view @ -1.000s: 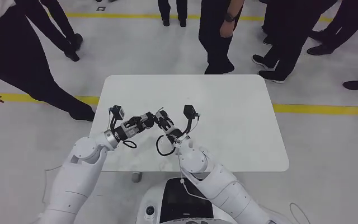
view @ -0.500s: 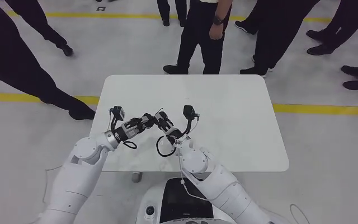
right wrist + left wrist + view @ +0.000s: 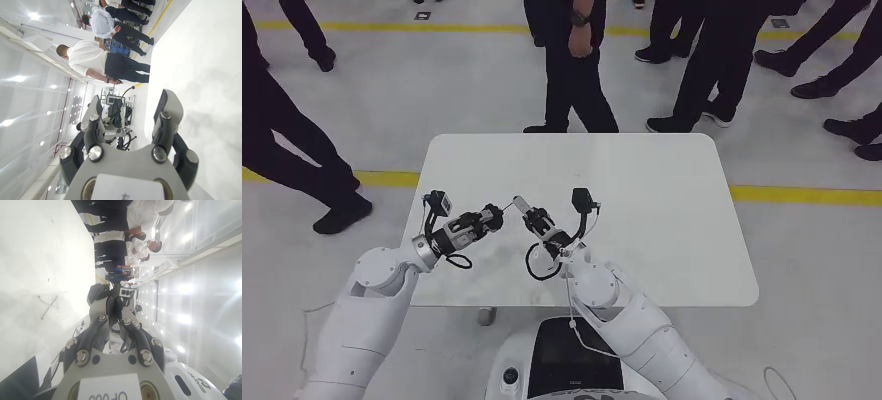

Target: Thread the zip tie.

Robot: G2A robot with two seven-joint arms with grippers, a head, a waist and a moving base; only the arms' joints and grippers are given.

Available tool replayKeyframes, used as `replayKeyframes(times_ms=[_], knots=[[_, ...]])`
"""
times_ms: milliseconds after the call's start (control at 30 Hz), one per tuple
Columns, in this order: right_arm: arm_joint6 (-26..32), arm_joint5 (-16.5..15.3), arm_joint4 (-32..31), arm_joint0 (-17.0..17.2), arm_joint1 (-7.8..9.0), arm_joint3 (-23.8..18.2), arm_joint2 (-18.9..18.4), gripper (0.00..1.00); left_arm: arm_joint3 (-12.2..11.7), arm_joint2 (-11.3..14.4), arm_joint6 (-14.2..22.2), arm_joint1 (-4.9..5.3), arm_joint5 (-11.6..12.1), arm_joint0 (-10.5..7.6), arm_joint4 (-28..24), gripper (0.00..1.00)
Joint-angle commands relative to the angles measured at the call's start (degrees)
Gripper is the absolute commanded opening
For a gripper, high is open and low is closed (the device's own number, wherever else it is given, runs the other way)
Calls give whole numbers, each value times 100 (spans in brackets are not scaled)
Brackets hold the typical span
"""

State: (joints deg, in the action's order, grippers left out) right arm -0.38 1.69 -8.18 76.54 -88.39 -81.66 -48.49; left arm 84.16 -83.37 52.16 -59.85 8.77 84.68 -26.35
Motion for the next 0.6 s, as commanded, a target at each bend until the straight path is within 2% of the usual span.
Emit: replayKeyframes(times_ms=[0, 200, 233, 300, 433, 567], knots=[[-1, 0, 0, 0, 0, 1, 0, 100, 6, -18, -1, 7, -2, 0, 57, 0], [-1, 0, 0, 0, 0, 1, 0, 100, 6, -18, -1, 7, -2, 0, 57, 0], [-1, 0, 0, 0, 0, 1, 0, 100, -12, -4, -40, 4, -58, -6, 9, 0], [134, -66, 160, 48, 11, -5, -70, 100, -106, -66, 168, 23, -131, -52, -135, 0], [1132, -511, 756, 106, 113, 61, -467, 100, -536, -394, 1128, 127, -198, -213, -350, 0], [2259, -592, 1144, -17, 197, 219, -682, 100, -1079, -573, 2291, 227, -251, -487, -527, 0]])
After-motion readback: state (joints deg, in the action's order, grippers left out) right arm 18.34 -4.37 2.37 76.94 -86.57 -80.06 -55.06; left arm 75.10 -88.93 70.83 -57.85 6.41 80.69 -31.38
